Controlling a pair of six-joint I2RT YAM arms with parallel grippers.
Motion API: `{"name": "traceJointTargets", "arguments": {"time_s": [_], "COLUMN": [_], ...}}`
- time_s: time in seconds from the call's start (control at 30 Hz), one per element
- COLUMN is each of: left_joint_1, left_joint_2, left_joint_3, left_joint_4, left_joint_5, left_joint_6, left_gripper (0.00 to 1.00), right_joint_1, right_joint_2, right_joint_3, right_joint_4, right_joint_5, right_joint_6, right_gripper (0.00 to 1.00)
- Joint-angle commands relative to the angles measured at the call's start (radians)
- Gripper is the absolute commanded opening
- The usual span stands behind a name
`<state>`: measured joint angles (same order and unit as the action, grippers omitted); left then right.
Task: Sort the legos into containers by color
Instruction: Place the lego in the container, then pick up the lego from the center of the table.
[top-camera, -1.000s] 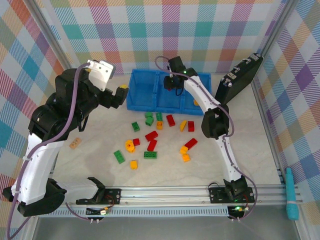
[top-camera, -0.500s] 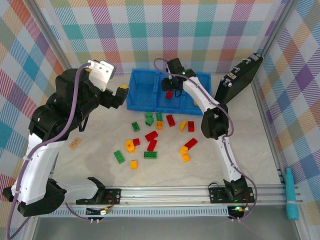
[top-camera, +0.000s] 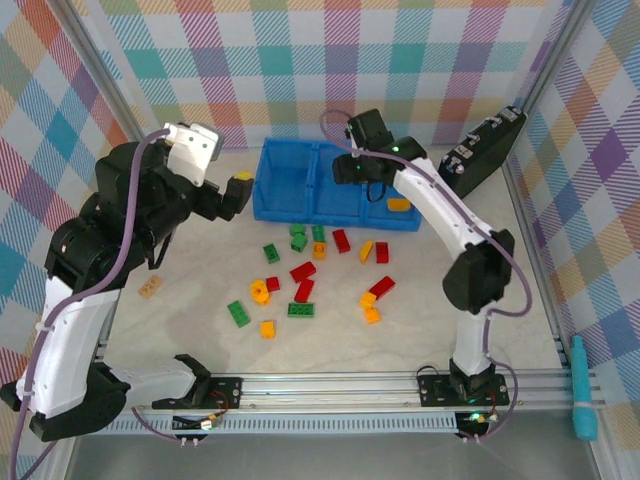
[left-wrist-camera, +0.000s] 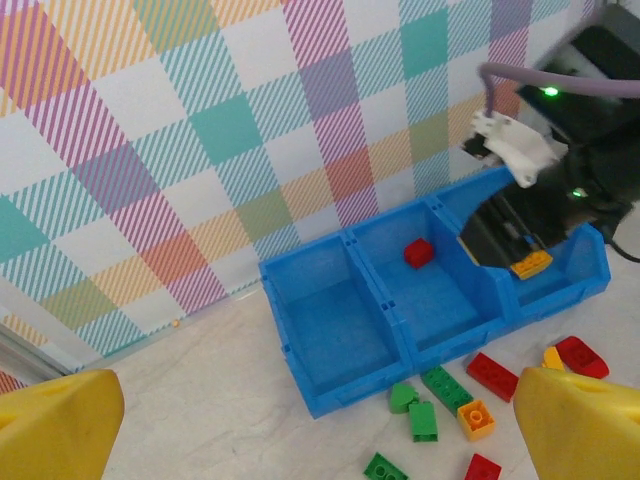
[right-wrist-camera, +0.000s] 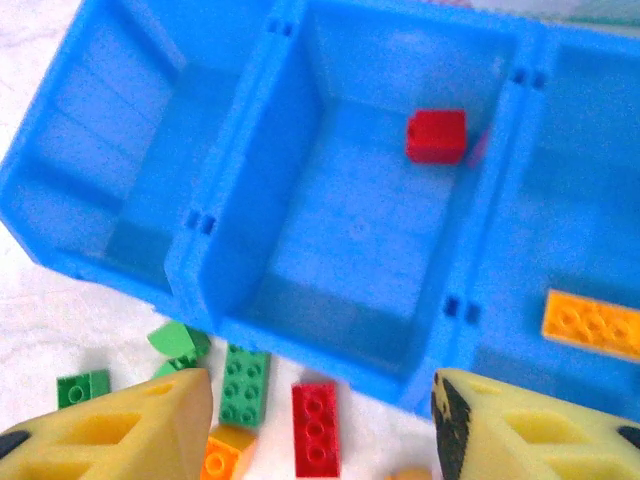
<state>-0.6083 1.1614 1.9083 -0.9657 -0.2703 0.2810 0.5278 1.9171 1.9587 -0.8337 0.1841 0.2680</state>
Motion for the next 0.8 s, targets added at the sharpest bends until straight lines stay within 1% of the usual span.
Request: {"name": "traceJointTargets", "arguments": {"time_s": [0.0, 0.13, 0.23, 0.3, 0.33, 0.4, 0.5, 0.77], "left_joint_1": [-0.010, -0.011, -0.012, -0.014, -0.015, -0.015, -0.016, -0.018], "left_joint_2": [-0.032, -0.032, -0.037, -0.047, -0.048, -0.051, -0.053, -0.057], "left_joint_3": [-0.011, -0.020, -0.032, -0.050, -0.055, -0.058, -0.052, -0.054], "left_joint_4": [0.018, 0.021, 0.023, 0.028, 0.028, 0.028, 0.025, 0.021], "left_joint_5": [0.015, 0.019, 0.036, 0.049, 0.049, 0.049, 0.058, 0.053], "left_joint_6": [-0.010, -0.011, -0.010, -0.007, -0.006, -0.008, -0.008, -0.001], "left_gripper": [1.00, 1.00, 1.00, 1.00, 1.00, 1.00, 1.00, 1.00], "right_joint_1": [-0.004, -0.005, -0.005, -0.004, -0.005, -0.004, -0.003, 0.001], "right_joint_2": [-0.072, -0.166, -0.183, -0.172, -0.166, -0.140, -0.074, 0.062], "right_joint_3": [-0.203, -0.418, -0.515, -0.550, -0.558, -0.565, -0.535, -0.460], "right_joint_4": [0.026, 0.121, 0.167, 0.191, 0.199, 0.215, 0.205, 0.185], "right_joint_5": [0.054, 0.017, 0.003, -0.013, -0.018, -0.020, -0.018, -0.026], "right_joint_6": [0.093, 0.167, 0.214, 0.231, 0.236, 0.237, 0.228, 0.233], "right_gripper": [0.60, 0.57, 0.56, 0.56, 0.56, 0.52, 0.49, 0.49]}}
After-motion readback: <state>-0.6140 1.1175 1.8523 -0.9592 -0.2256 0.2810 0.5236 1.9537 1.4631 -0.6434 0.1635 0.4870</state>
